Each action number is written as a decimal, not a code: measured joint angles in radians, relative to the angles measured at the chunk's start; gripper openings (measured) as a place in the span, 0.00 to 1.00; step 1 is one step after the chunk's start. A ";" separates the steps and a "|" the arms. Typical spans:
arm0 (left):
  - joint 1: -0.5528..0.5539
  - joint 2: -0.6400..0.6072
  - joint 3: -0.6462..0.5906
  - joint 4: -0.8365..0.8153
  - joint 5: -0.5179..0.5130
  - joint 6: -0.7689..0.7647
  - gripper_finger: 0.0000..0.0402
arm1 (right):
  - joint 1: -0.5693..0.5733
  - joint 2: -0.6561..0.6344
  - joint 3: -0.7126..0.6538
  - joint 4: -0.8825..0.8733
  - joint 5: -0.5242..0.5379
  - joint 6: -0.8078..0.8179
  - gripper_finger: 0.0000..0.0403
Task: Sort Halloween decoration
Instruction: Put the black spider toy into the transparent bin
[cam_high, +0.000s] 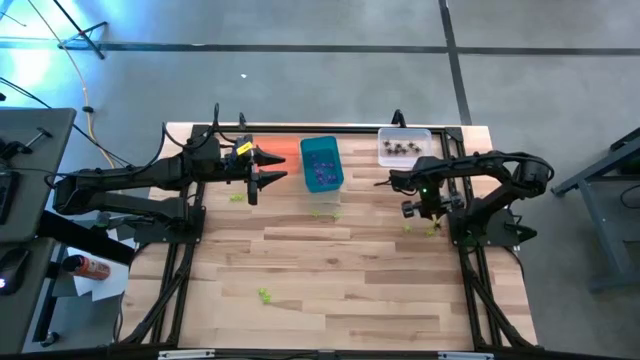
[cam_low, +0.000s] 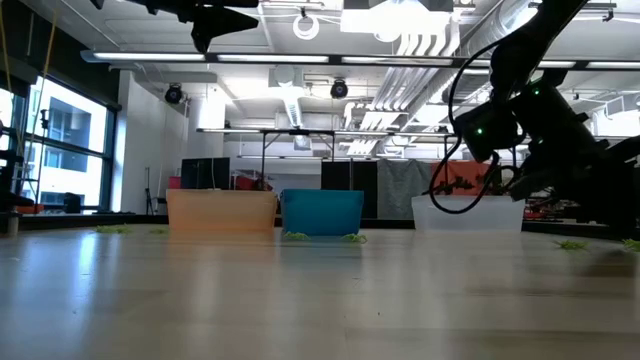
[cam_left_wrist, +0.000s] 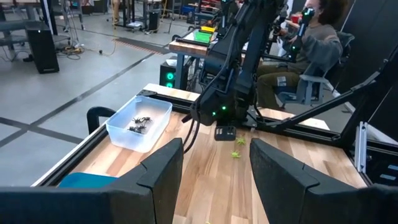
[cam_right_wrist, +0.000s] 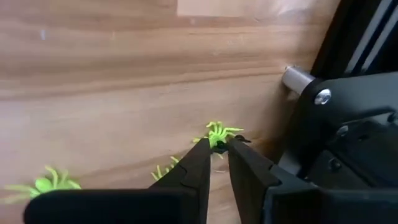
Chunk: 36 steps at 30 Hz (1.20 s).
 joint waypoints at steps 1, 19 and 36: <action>0.000 0.000 0.000 0.000 0.000 0.000 0.43 | 0.000 0.000 0.000 0.003 0.010 0.035 0.14; 0.000 0.000 0.000 -0.058 0.002 0.086 0.43 | 0.300 -0.081 0.009 -0.042 0.240 1.130 0.23; 0.000 0.000 0.000 -0.060 0.003 0.130 0.43 | 0.318 -0.057 -0.054 -0.037 0.163 1.255 0.23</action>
